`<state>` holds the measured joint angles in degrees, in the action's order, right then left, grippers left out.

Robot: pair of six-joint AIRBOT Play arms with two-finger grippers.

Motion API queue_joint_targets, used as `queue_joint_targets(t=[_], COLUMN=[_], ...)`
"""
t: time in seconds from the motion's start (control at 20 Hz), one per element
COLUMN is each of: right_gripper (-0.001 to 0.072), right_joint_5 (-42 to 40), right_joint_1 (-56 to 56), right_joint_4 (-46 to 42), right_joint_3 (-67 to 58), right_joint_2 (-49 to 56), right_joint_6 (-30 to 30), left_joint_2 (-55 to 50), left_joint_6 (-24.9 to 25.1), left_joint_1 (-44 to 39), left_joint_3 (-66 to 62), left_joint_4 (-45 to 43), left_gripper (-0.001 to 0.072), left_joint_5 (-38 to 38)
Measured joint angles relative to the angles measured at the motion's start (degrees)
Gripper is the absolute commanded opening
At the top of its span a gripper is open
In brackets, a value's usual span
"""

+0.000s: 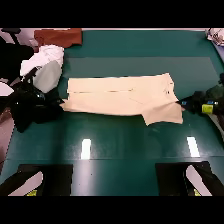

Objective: Fold the shirts.

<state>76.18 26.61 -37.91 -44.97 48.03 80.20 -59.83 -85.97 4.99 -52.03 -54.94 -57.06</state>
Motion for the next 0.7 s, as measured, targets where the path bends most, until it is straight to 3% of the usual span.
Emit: queue_joint_targets(t=[0.25,0.7], right_gripper=[0.0018,0.0018], right_joint_5=[-5.6,-9.6], right_joint_1=[-4.0,-9.6], right_joint_4=[0.4,0.4], right_joint_3=[-10.7,-32.5], right_joint_2=[12.6,38.4], right_joint_6=[-0.7,-1.7], left_joint_2=[-3.0,-22.4], left_joint_6=[-4.9,-2.8], left_joint_1=[0.0,0.0], left_joint_3=[-1.9,-17.0], left_joint_4=[0.6,6.6], left_gripper=[0.0022,0.0023], left_joint_5=[11.3,17.1])
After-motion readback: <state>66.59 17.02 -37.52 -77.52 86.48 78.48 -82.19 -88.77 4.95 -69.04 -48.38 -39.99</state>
